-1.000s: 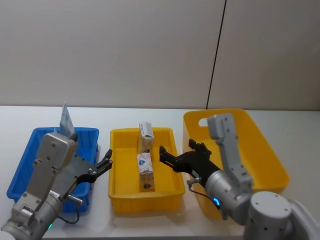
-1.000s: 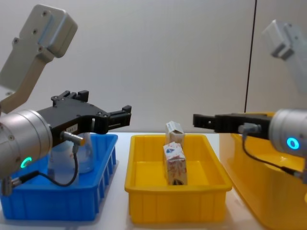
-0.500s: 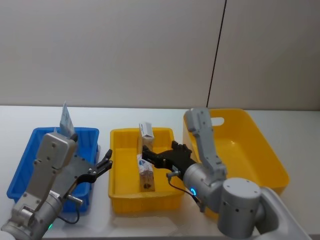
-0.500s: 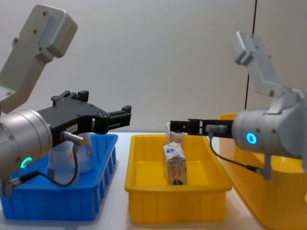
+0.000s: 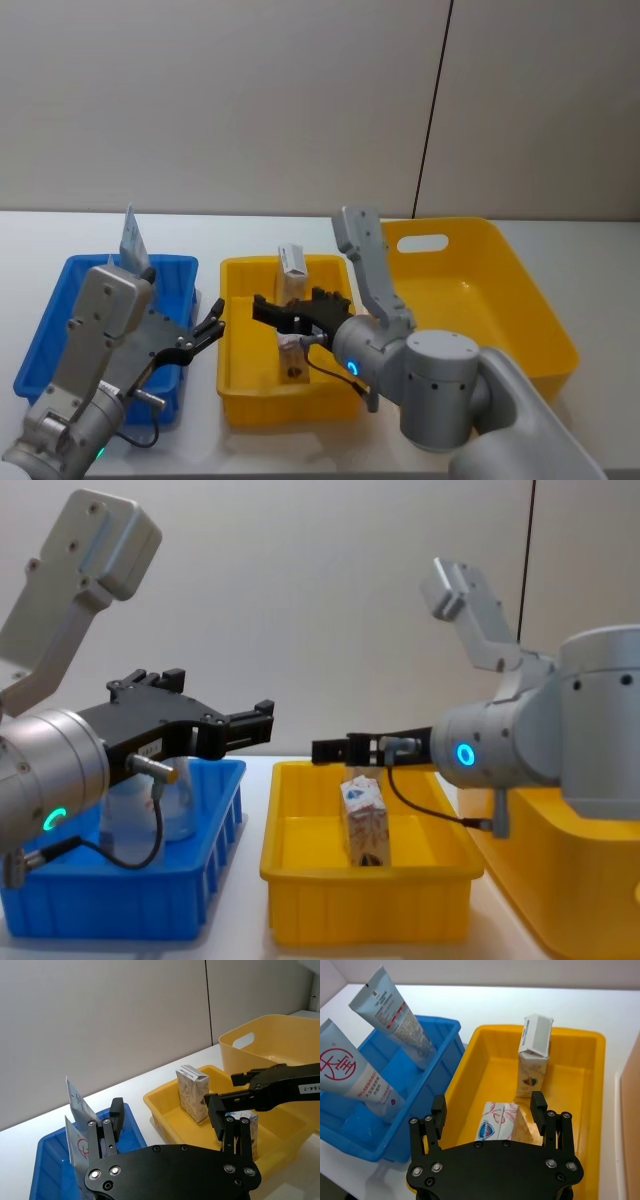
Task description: Bimanual collaborative sorting of washing and personal care products
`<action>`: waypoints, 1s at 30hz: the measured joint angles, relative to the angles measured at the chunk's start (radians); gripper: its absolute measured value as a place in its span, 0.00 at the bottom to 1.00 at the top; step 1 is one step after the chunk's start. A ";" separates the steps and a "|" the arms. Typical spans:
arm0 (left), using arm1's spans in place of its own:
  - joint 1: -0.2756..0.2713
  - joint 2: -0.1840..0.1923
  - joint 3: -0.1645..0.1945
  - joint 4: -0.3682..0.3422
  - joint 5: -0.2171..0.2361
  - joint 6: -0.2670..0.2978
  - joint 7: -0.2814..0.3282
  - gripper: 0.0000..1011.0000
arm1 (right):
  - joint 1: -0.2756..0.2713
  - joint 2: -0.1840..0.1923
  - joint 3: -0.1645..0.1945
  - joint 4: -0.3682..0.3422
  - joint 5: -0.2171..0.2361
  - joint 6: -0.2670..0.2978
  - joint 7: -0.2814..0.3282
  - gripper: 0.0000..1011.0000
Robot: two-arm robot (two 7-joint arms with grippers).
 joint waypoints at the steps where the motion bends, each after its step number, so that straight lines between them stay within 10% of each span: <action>1: 0.000 0.000 0.000 0.000 0.000 0.000 0.000 0.99 | 0.003 -0.002 0.000 0.004 0.000 0.009 -0.001 0.99; 30: 0.000 0.000 0.000 0.000 0.000 0.000 0.000 0.99 | 0.084 -0.081 0.027 0.104 -0.011 0.239 -0.083 0.96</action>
